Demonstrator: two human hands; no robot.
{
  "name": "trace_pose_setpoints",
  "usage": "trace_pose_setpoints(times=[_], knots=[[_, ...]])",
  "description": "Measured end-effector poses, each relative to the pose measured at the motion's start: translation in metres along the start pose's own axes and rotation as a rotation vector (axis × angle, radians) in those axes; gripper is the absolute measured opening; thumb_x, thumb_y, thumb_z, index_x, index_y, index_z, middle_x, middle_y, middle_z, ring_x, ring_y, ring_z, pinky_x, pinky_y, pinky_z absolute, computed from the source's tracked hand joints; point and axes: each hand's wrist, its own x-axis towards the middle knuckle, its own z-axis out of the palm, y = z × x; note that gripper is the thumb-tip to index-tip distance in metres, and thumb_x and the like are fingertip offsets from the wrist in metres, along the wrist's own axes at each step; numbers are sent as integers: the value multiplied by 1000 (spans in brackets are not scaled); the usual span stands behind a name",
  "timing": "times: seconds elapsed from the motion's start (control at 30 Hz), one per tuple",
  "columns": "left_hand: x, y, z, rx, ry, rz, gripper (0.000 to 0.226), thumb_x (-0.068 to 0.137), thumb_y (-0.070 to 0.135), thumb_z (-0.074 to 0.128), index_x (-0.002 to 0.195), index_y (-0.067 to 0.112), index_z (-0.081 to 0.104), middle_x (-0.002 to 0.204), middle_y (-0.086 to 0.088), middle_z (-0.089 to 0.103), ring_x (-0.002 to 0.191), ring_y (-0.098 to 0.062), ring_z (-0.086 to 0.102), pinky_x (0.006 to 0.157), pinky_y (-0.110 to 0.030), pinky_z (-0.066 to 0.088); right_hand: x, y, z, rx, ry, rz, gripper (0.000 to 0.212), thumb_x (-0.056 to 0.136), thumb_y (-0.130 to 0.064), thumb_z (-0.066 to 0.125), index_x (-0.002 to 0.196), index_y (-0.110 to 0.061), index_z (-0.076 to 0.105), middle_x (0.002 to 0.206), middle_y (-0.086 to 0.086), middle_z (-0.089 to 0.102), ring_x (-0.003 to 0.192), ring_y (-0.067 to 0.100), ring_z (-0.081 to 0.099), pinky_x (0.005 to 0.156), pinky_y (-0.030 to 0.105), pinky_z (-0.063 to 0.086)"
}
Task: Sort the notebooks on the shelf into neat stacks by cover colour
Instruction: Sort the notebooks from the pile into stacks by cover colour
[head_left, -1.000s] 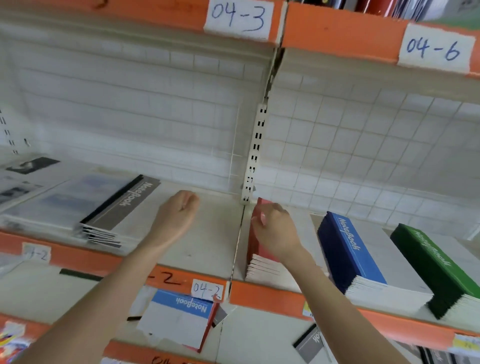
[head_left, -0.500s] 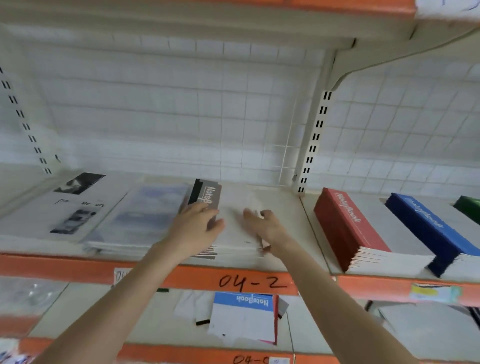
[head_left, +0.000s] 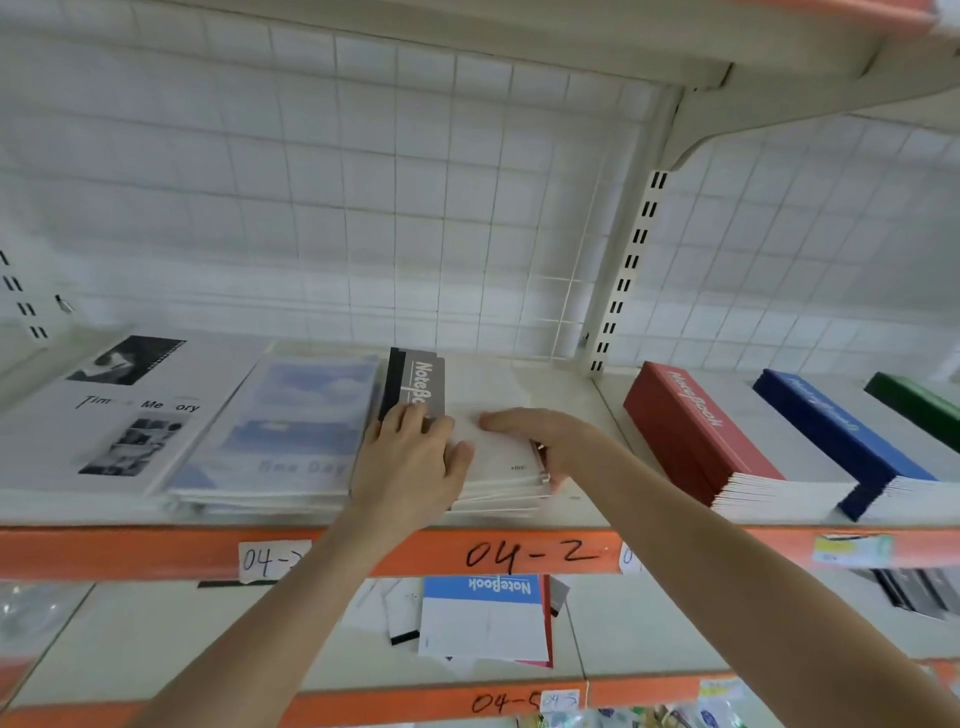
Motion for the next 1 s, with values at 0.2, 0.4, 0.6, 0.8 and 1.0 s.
trace_pose_setpoints(times=[0.2,0.4,0.6,0.8,1.0], knots=[[0,-3,-5,-72,40,-31,84,72,52,0,120,17,59,125,-3,53,122,-23,44,97,-37,37,6,-5,-5,140,-8,58,37,72,-44,72,84,-12,58,90,9,61,98,28,57,105,45,36],[0,-10,-2,-114,75,-36,83,72,53,0,120,16,58,125,-3,53,122,-22,43,98,-34,36,0,-8,-3,174,-11,-1,27,75,-37,73,79,-15,58,77,3,62,71,20,57,82,31,45],[-1,-3,-11,-97,-5,-35,56,91,49,22,129,20,50,134,1,46,130,-19,36,103,-32,31,15,11,3,357,-13,-101,20,74,-24,73,86,-12,64,81,6,66,75,24,62,87,37,50],[23,10,-31,-457,-224,-182,58,89,30,54,140,12,33,139,-6,36,130,-21,33,100,-31,31,10,29,-16,477,-7,-154,21,76,-20,72,91,-9,63,83,10,67,70,25,63,71,34,52],[39,30,-34,-1227,-395,-559,15,90,27,60,100,16,58,98,5,63,87,-13,55,77,-25,40,-4,42,-60,589,74,-300,30,73,-14,74,101,-7,65,90,12,71,76,27,68,62,36,57]])
